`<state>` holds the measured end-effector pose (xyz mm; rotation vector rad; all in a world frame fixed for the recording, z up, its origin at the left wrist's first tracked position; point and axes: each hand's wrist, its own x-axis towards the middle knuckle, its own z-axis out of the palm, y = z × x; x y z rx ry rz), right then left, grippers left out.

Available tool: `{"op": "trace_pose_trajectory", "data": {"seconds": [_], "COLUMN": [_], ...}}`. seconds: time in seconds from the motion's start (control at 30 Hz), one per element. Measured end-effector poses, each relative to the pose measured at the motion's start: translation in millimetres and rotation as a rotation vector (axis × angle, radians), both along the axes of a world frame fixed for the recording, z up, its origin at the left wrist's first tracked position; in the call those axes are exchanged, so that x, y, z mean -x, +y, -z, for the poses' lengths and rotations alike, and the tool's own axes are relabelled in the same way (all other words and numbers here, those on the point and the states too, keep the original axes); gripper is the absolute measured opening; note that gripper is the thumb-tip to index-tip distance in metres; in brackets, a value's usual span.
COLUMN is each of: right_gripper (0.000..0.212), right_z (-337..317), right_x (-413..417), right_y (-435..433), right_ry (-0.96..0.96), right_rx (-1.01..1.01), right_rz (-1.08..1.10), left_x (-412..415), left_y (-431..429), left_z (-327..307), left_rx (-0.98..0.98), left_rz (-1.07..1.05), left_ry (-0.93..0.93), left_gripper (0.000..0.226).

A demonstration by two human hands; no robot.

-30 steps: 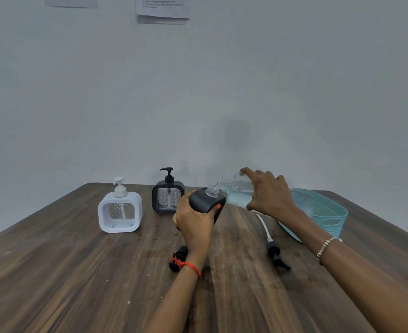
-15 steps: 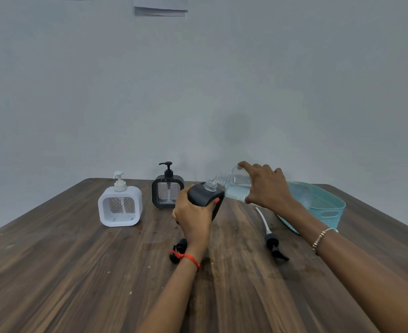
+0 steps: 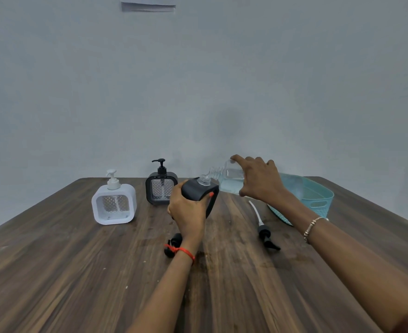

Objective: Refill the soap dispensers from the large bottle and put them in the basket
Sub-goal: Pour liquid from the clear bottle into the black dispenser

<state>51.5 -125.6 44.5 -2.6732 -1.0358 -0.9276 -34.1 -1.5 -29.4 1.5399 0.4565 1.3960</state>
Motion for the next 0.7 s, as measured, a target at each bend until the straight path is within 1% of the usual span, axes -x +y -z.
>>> {"op": "trace_pose_trajectory", "data": {"seconds": [0.37, 0.7], "right_gripper": [0.074, 0.076], "right_z": [-5.4, -8.7], "right_x": [6.3, 8.5], "right_y": [-2.9, -1.2], "right_ry": [0.004, 0.024], "right_rx": [0.022, 0.025], "right_rz": [0.011, -0.005], "left_x": [2.7, 3.8], "left_y": [-0.4, 0.4], "left_z": [0.2, -2.0], "left_rx": [-0.005, 0.033], "left_rz": [0.002, 0.01], "left_ry": [-0.003, -0.037], "left_gripper": [0.058, 0.059]}}
